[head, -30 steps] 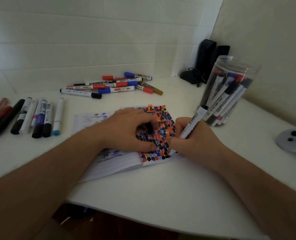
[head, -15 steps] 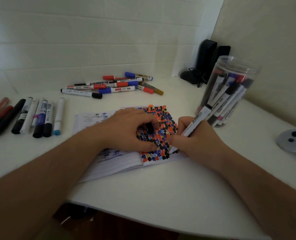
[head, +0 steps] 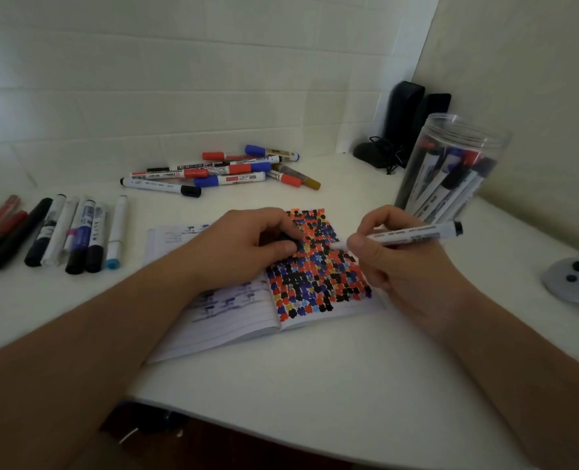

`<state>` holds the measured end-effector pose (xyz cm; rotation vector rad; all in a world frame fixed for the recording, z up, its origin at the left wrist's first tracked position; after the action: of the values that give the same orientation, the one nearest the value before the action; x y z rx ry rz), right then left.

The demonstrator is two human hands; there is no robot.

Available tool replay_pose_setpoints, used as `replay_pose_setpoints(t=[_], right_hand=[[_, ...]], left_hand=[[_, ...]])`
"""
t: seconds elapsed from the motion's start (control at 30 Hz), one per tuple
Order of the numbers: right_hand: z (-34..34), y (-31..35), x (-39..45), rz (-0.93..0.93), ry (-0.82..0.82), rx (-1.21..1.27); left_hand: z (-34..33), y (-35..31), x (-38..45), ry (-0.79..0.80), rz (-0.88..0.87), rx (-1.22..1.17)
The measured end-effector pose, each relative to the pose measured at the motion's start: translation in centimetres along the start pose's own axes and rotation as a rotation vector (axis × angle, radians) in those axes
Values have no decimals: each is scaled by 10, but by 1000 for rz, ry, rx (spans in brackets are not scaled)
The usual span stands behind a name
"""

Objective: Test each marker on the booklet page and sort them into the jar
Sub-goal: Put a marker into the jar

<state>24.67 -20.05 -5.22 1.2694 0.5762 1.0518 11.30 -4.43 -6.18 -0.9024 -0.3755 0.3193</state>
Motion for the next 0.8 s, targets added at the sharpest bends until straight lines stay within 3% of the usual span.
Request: replay_pose_setpoints(t=[0.13, 0.4, 0.63, 0.8], right_hand=[[-4, -9, 2, -112, 76, 177], [-10, -12, 2, -153, 169, 229], [-10, -10, 3, -143, 120, 186], [1, -5, 3, -80, -20, 43]], left_hand=[[3, 1, 0, -23, 37, -166], [-1, -6, -4, 27, 39, -133], [-1, -9, -4, 36, 31, -98], [-1, -11, -4, 22, 33, -116]])
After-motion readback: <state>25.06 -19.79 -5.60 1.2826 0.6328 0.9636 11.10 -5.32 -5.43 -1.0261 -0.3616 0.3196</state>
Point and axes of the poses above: each hand's wrist, its own x-axis towards the middle knuckle, its own z-axis out of the back of the hand, y = z × x, the point moved 8 cm from there along x, towards the middle knuckle, and after that the axes turned 14 degrees about -x, right-handed, at the moved point
